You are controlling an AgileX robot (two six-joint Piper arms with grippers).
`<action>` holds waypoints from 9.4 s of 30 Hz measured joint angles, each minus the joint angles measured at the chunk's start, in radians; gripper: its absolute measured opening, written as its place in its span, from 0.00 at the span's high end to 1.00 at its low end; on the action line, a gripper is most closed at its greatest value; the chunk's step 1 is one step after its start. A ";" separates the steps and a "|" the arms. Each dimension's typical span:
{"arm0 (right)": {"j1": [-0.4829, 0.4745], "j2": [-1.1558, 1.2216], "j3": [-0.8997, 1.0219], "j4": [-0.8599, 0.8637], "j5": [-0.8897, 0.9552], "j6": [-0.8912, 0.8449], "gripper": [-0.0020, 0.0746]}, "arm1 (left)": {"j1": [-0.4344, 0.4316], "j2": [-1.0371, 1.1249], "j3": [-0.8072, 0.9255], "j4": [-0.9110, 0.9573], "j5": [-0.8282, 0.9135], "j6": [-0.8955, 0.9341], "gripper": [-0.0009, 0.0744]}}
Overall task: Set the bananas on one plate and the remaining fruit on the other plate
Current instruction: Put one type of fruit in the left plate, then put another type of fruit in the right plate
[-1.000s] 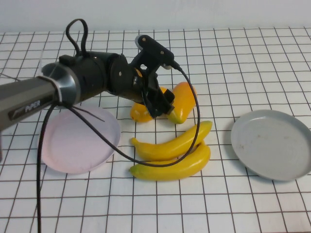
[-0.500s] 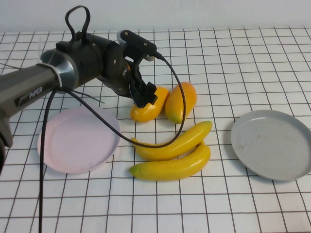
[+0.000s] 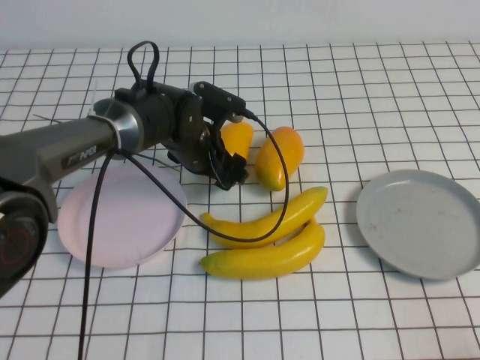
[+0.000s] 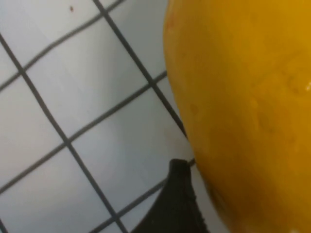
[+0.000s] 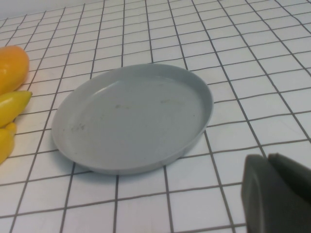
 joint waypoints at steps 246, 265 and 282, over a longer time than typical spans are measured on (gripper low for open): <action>0.000 0.000 0.000 0.000 0.000 0.000 0.99 | -0.354 -1.753 1.331 0.927 -0.085 -1.444 0.99; 0.000 0.000 0.000 0.000 0.000 0.000 0.99 | 0.267 -2.071 1.601 0.296 -0.644 -0.519 0.99; 0.000 0.000 0.000 0.000 0.000 0.000 0.99 | 0.424 -2.159 1.660 0.053 -0.303 -0.178 0.99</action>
